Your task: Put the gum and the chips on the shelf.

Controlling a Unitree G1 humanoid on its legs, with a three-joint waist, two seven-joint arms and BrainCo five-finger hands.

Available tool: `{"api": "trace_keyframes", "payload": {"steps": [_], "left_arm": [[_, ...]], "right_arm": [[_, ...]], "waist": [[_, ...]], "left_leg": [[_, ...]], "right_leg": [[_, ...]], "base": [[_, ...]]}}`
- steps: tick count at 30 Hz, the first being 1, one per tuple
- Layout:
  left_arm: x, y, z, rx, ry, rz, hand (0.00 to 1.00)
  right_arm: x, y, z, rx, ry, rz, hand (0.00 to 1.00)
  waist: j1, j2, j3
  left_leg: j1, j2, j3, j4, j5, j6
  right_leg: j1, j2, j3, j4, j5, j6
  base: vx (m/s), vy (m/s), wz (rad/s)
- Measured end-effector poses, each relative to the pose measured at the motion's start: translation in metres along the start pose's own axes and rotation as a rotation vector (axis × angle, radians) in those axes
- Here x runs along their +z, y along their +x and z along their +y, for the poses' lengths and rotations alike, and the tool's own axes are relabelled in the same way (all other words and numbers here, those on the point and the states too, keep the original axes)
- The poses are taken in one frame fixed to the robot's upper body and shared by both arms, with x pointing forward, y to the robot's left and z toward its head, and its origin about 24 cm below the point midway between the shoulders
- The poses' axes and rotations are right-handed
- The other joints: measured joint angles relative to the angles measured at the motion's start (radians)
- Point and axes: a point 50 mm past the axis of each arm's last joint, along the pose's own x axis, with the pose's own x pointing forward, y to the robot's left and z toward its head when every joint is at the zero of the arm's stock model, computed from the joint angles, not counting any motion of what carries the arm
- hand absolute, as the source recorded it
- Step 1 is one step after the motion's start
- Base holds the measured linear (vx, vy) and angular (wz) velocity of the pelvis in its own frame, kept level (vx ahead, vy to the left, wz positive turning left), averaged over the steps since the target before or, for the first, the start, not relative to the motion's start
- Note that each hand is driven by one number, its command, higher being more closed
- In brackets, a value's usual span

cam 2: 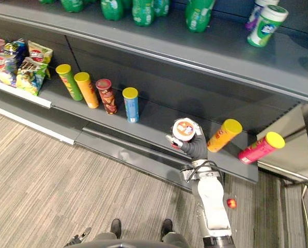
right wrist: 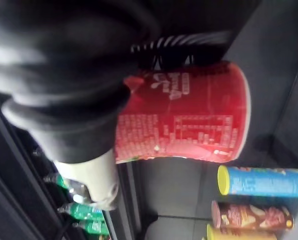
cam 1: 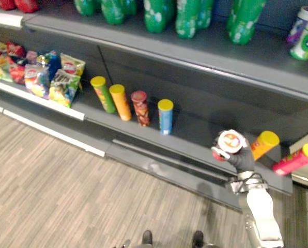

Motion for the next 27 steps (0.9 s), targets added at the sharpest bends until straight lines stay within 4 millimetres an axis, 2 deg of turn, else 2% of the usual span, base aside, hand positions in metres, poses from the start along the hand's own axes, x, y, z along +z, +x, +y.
{"api": "trace_keyframes", "payload": {"steps": [6,8,14,19,27], "left_arm": [[0.003,0.001,0.001,0.011,0.018,-0.005,0.0],[0.003,0.001,0.001,0.011,0.018,-0.004,0.0],[0.001,0.001,0.0,0.009,0.026,0.008,0.0],[0.001,0.001,0.001,0.012,0.04,0.012,0.0],[-0.002,0.0,0.003,0.018,0.04,0.022,0.0]], "right_arm": [[0.007,0.001,-0.029,-0.158,-0.046,-0.029,1.0],[0.011,0.005,-0.034,-0.178,-0.056,-0.051,1.0],[0.03,0.013,-0.053,-0.223,-0.114,-0.127,1.0],[0.052,0.014,-0.068,-0.27,-0.152,-0.215,1.0],[0.093,0.007,-0.086,-0.302,-0.205,-0.366,1.0]], "waist": [[-0.011,0.004,-0.004],[-0.023,0.004,-0.013],[-0.028,-0.002,-0.036],[-0.049,-0.006,-0.041],[-0.058,-0.009,-0.051]], "left_leg": [[0.022,-0.007,0.064,-0.021,0.002,0.004],[0.024,-0.007,0.069,-0.022,0.002,0.004],[0.035,-0.007,0.109,-0.022,0.002,0.004],[0.041,-0.007,0.123,-0.022,-0.001,0.005],[0.069,0.001,0.184,-0.028,-0.005,0.003]], "right_leg": [[-0.005,0.0,0.059,-0.028,0.026,0.009],[-0.013,0.002,0.069,-0.028,0.036,0.003],[-0.017,0.007,0.097,-0.033,0.042,0.002],[-0.019,0.01,0.118,-0.037,0.052,0.001],[-0.021,0.025,0.176,-0.052,0.067,0.001]], "base": [[-0.02,0.019,-0.28],[0.04,0.001,-0.19],[0.04,-0.005,-0.14],[-0.03,-0.012,-0.09],[-0.06,-0.023,-0.24]]}}
